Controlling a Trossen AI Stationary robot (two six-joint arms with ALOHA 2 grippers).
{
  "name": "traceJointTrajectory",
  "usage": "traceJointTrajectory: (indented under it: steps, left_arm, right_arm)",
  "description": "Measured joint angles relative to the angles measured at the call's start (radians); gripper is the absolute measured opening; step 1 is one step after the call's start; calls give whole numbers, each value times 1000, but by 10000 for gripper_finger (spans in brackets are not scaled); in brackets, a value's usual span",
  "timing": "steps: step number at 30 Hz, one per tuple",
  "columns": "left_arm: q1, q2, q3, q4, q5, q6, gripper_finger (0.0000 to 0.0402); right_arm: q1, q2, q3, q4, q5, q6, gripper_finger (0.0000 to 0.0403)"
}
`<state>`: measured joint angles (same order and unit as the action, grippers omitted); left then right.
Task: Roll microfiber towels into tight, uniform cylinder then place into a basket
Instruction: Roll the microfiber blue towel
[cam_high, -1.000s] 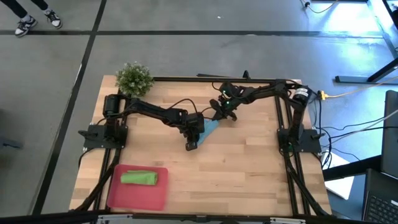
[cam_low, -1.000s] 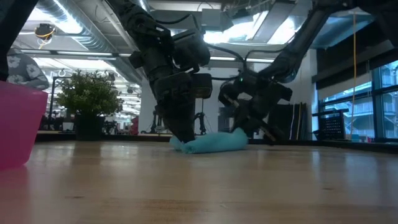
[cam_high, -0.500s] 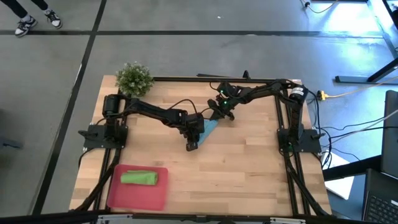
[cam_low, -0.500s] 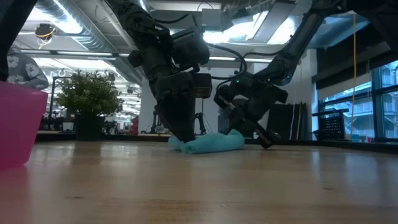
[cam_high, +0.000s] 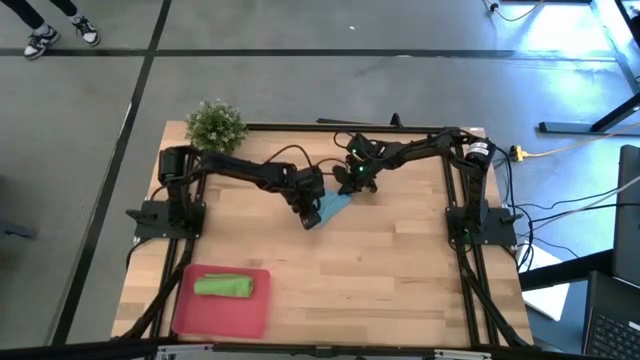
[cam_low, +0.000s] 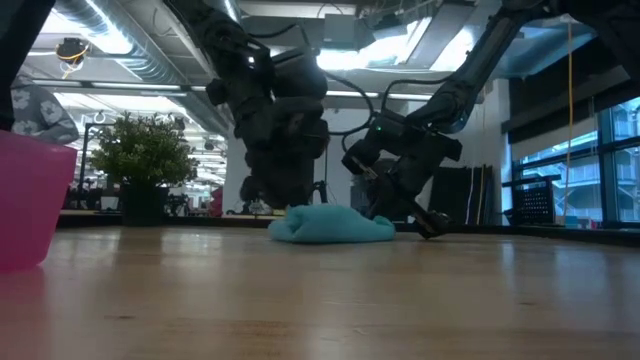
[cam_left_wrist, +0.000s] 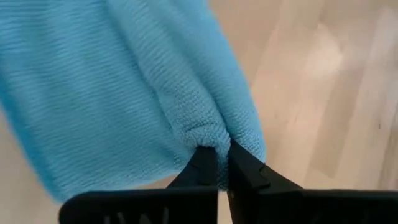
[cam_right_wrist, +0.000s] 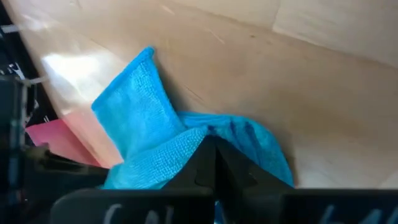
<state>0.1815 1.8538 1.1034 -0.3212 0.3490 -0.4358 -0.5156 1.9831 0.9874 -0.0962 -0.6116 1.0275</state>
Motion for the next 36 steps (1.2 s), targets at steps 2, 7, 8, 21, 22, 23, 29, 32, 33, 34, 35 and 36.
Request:
traceJointTrajectory:
  steps: [2,7,8,21,22,23,29,32,33,34,35,36]
  left_arm:
    - [10,0,1,-12,-6,-3,0]
    - [8,0,3,-82,-98,23,0]
    - [6,0,3,-96,-126,22,0]
    - [-23,0,4,-114,-286,46,39]
    - [-22,0,4,-115,-286,46,49]
    - [-22,0,4,-114,-287,46,60]
    - [1,-28,4,-131,-318,99,99]
    - [11,-55,6,-150,-359,134,100]
    - [13,-65,5,-151,-375,150,99]
    - [14,-77,5,-156,-392,158,98]
    - [14,-91,5,-170,-412,165,98]
    - [14,-104,5,-171,-434,178,98]
  right_arm:
    - [3,0,0,-3,1,-11,1]
    - [3,0,-2,-3,1,-19,1]
    - [3,0,-2,-3,0,-19,1]
    - [3,-1,-2,-3,-7,-28,1]
    - [3,-1,-2,-3,-7,-28,1]
    - [3,-1,-2,-3,-7,-28,1]
    - [3,-1,-3,-3,-8,-28,1]
    - [3,-1,-3,-3,-8,-27,1]
    - [3,-1,-3,-3,-9,-28,1]
    - [3,-1,-3,-4,-9,-29,1]
    - [3,-1,-3,-4,-10,-29,1]
    - [3,-1,-3,-4,-11,-29,1]
